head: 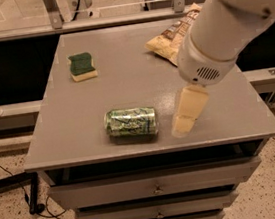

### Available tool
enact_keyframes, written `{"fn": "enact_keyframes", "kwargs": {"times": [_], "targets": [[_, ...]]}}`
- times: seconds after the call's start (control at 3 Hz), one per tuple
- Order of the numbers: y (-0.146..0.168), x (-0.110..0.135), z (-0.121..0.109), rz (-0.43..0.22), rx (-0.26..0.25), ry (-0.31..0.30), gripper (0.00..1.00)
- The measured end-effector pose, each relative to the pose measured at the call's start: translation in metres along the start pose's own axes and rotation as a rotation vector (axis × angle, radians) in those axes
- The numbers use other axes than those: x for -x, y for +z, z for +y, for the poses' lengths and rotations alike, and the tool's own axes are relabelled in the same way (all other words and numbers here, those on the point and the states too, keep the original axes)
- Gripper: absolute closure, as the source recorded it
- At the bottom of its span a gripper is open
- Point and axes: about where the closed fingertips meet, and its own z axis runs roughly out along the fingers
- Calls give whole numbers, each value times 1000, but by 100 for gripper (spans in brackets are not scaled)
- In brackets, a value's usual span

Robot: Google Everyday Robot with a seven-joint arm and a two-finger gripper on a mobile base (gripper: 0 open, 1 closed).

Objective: Pick green can

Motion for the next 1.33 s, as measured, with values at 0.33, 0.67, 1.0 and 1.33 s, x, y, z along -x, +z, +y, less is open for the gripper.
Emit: {"fn": "enact_keyframes", "kwargs": {"times": [0.33, 0.67, 1.0, 1.33], "targets": [[39, 27, 3, -13, 30, 5, 0], [66, 46, 6, -21, 56, 11, 0], [83, 62, 9, -23, 82, 27, 0], [94, 75, 15, -23, 107, 44, 0]]}}
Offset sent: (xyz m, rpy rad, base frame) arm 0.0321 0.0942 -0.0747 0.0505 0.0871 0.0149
